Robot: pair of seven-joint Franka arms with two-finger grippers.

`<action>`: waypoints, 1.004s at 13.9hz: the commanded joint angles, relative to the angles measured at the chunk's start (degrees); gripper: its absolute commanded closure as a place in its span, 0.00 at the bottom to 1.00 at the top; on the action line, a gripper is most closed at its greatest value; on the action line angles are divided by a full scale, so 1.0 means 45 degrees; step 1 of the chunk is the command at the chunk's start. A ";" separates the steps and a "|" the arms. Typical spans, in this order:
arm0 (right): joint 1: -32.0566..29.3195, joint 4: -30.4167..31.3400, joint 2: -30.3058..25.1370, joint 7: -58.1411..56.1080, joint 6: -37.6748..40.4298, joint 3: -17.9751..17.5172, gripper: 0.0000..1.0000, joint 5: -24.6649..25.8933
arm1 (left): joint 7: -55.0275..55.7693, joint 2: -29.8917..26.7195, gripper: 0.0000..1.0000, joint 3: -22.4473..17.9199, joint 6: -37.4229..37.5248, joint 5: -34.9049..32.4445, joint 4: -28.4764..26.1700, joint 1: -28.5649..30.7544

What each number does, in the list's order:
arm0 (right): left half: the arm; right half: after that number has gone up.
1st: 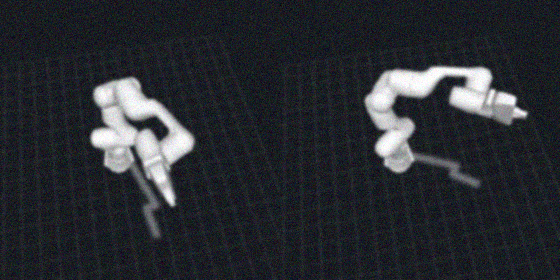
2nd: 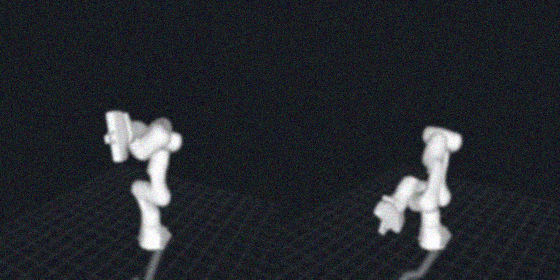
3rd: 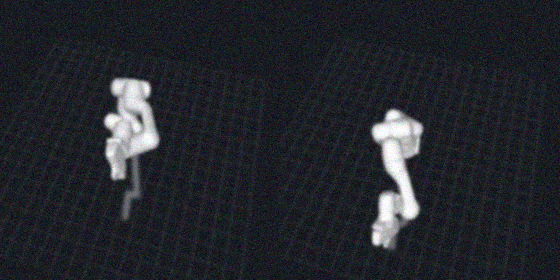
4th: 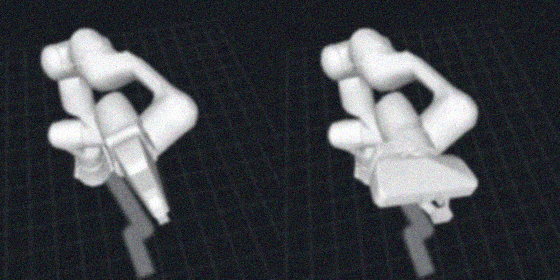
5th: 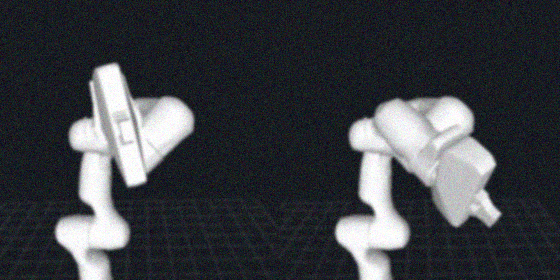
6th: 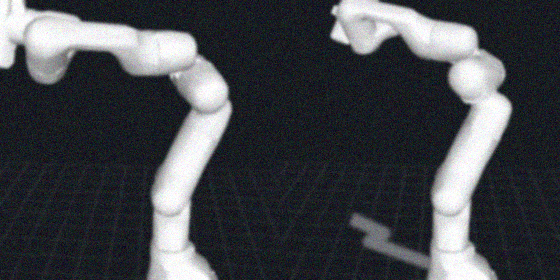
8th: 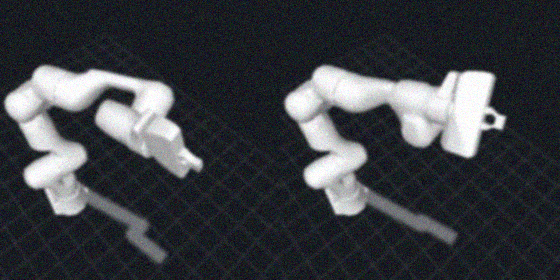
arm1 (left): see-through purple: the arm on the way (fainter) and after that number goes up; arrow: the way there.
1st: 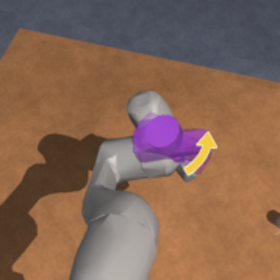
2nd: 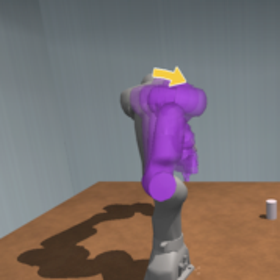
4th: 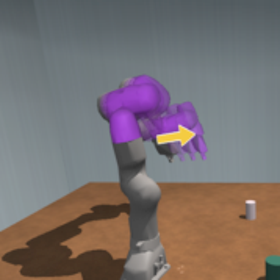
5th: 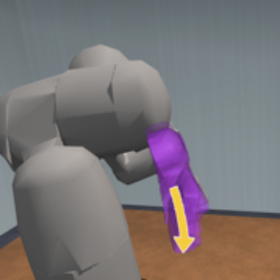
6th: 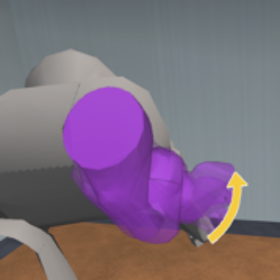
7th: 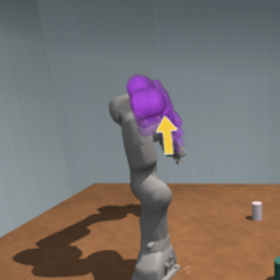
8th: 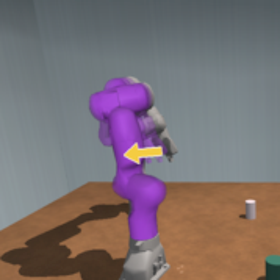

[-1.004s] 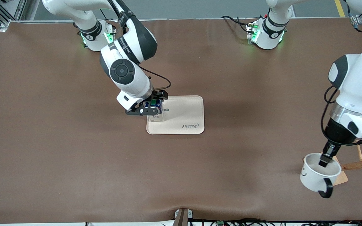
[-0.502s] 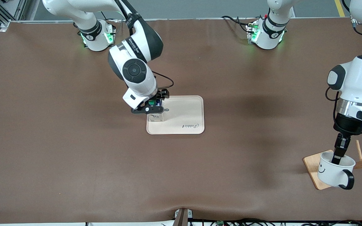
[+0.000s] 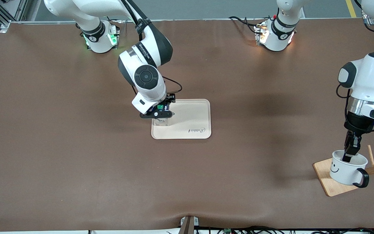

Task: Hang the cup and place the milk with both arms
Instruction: 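Hang the mug on the stand while the right gripper grasps the milk, then carry the milk carton off the tray with the right gripper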

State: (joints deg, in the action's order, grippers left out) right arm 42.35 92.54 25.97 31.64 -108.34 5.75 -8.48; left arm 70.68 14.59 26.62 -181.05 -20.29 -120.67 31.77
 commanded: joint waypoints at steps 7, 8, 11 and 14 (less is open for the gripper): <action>-0.2646 -0.3375 -0.0029 0.0099 0.4348 0.0089 1.00 -0.2249 | 0.0193 -0.0391 1.00 0.0119 -0.0255 0.0076 -0.0469 0.0928; -0.3118 -0.3512 -0.0107 0.0060 0.4524 0.0088 1.00 -0.2545 | 0.0193 -0.0410 1.00 0.0119 -0.0255 0.0057 -0.0488 0.0928; -0.4057 -0.3417 -0.0672 -0.0776 0.5656 0.0205 1.00 -0.2063 | 0.0251 -0.0566 1.00 0.0119 -0.0255 0.0057 -0.0527 0.0967; -0.5305 -0.2250 -0.1452 -0.2686 0.6264 0.0206 1.00 0.0726 | 0.0213 -0.0606 1.00 0.0119 -0.0255 0.0057 -0.0625 0.1064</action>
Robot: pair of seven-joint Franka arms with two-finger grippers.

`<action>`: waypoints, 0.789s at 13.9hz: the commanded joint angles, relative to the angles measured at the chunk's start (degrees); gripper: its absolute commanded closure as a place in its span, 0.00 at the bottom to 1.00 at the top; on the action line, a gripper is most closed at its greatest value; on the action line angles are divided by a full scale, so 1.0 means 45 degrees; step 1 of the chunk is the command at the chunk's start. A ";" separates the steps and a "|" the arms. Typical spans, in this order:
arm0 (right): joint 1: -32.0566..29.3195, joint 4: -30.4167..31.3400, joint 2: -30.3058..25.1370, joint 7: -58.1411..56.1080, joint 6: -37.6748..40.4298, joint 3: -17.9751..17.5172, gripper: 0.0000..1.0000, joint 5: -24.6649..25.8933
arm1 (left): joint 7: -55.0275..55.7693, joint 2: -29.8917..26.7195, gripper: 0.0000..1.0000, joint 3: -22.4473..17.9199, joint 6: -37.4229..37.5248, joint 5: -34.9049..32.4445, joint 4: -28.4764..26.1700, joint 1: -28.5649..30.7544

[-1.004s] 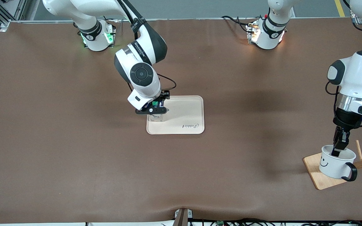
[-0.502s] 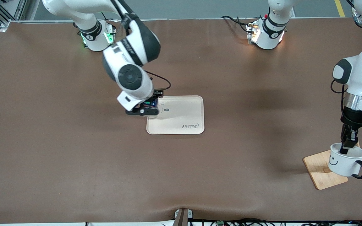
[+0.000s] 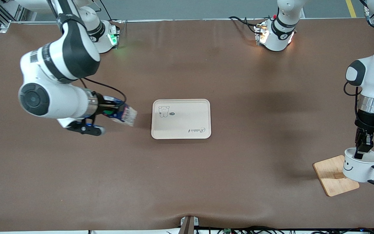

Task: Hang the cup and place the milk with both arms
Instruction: 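Carry the milk carton off the tray with the right gripper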

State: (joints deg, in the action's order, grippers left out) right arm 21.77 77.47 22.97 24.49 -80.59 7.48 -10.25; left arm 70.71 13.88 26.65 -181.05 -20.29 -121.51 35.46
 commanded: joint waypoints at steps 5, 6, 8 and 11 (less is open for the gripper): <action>-0.4483 0.3150 -0.1023 -0.5906 -0.1560 -0.0178 1.00 0.1534 | 0.0205 -0.0486 1.00 0.0132 -0.0274 0.0056 -0.0420 0.0459; -0.4564 0.3542 -0.1042 -0.6278 -0.1971 -0.0178 1.00 0.1787 | 0.0205 -0.0486 1.00 0.0132 -0.0274 0.0056 -0.0440 0.0459; -0.4972 0.3896 -0.1023 -0.6651 -0.2383 -0.0178 1.00 0.1926 | 0.0205 -0.0467 1.00 0.0132 -0.0313 0.0056 -0.0498 0.0479; -0.4975 0.3917 -0.1003 -0.6770 -0.2385 -0.0178 1.00 0.1926 | 0.0224 -0.0467 1.00 0.0151 -0.0332 0.0017 -0.0420 0.0635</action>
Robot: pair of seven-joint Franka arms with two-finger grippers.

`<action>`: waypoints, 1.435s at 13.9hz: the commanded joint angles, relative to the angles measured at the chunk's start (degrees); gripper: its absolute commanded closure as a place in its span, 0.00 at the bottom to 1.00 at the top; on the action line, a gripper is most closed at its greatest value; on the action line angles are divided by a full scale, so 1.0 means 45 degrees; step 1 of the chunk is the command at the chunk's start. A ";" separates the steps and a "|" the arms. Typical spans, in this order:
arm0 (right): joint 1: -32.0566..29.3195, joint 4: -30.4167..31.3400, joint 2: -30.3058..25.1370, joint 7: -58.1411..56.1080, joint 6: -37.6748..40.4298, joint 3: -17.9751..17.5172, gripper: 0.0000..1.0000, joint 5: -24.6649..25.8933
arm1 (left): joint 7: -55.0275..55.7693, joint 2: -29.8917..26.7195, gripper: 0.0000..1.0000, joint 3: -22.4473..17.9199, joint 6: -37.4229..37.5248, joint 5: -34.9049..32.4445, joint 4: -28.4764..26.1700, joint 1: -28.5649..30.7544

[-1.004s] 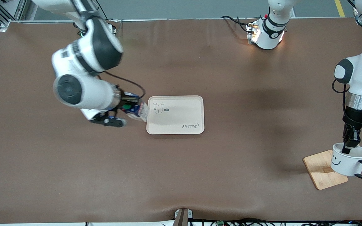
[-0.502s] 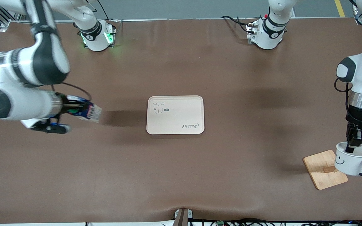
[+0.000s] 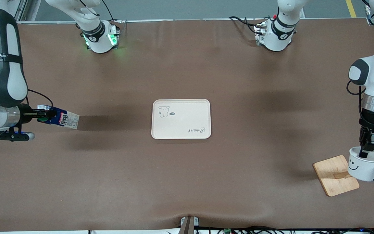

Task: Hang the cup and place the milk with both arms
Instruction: 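Carry the milk carton off the tray with the right gripper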

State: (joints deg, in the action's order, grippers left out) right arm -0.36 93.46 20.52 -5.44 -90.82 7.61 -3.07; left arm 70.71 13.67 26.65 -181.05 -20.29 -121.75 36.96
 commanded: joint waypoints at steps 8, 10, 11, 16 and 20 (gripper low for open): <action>-0.0233 0.2180 -0.0732 -0.0783 -0.1673 -0.0208 1.00 0.0369 | 0.0166 -0.0303 1.00 0.0190 -0.1151 -0.0002 -0.0794 0.0302; -0.0369 0.2218 -0.0673 -0.0783 -0.1713 -0.0208 1.00 0.0369 | 0.0185 -0.0264 1.00 0.0171 -0.1542 -0.0002 -0.0892 0.0302; -0.0389 0.2219 -0.0634 -0.0783 -0.1713 -0.0208 0.76 0.0369 | 0.0166 -0.0264 1.00 0.0171 -0.1562 -0.0002 -0.0893 0.0321; -0.0350 0.1479 -0.0614 -0.0686 -0.0973 -0.0247 0.00 0.0330 | 0.0146 -0.0303 1.00 0.0171 -0.2048 -0.0041 -0.1398 0.0730; -0.0253 0.0151 -0.0614 -0.0607 -0.0034 -0.0266 0.00 0.0174 | -0.0030 -0.0167 1.00 0.0190 -0.2440 -0.0861 -0.1439 0.1259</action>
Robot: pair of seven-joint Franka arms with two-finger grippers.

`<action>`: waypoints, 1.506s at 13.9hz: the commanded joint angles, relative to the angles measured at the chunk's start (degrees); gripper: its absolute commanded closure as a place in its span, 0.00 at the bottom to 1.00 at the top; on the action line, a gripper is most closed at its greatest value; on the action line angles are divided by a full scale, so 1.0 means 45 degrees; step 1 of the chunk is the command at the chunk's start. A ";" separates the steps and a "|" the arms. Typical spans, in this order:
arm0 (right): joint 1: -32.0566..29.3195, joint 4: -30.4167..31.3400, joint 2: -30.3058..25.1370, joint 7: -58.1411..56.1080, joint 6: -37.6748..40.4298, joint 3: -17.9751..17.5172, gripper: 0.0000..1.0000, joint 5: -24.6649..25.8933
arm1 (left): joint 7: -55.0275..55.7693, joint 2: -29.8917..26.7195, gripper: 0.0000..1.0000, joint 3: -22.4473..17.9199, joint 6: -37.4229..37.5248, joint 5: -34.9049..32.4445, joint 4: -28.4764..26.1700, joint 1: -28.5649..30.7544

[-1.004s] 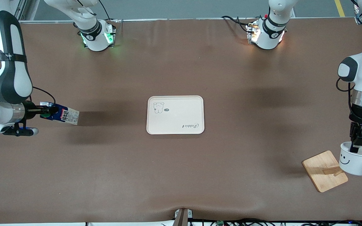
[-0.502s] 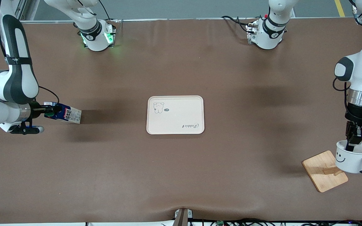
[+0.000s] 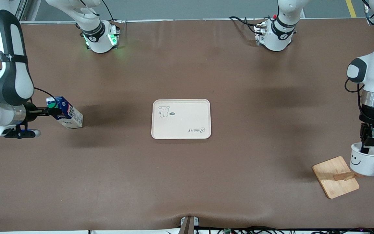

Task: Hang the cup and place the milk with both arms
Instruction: 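Set the milk carton on the table and open the right gripper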

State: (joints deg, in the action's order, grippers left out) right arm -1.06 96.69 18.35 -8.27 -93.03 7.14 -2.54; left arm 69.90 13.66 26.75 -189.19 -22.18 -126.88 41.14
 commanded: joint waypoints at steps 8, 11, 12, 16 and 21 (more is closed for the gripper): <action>0.0002 -0.3257 -0.0094 -0.0134 0.0713 -0.0316 0.00 0.0076 | -0.0006 0.0655 0.84 0.0149 -0.1005 -0.1396 0.0089 0.0545; 0.0295 -0.5501 0.0256 -0.0096 0.0967 -0.0258 0.00 0.0291 | 0.0111 0.0695 0.46 0.0149 -0.1005 -0.1556 0.0322 0.0624; 0.0217 -0.6089 0.0412 -0.0096 0.0947 -0.0258 0.00 0.0175 | 0.0131 0.0714 0.24 0.0149 -0.1005 -0.1556 0.0459 0.0624; 0.0158 -0.6661 0.0238 -0.0057 0.1084 -0.0297 0.00 -0.0389 | 0.0189 0.0890 0.00 0.0285 -0.0927 -0.1576 0.1006 0.0489; 0.0431 -0.6585 -0.1748 0.0061 0.3926 -0.0063 0.00 -0.0666 | 0.0209 0.0656 0.00 0.1417 0.0570 -0.1556 0.1414 0.0488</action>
State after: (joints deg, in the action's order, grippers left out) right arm 0.25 65.82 15.80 -8.31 -81.43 6.13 -4.36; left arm 69.55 16.78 31.20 -190.47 -27.62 -122.61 42.80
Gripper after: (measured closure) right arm 0.000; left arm 0.000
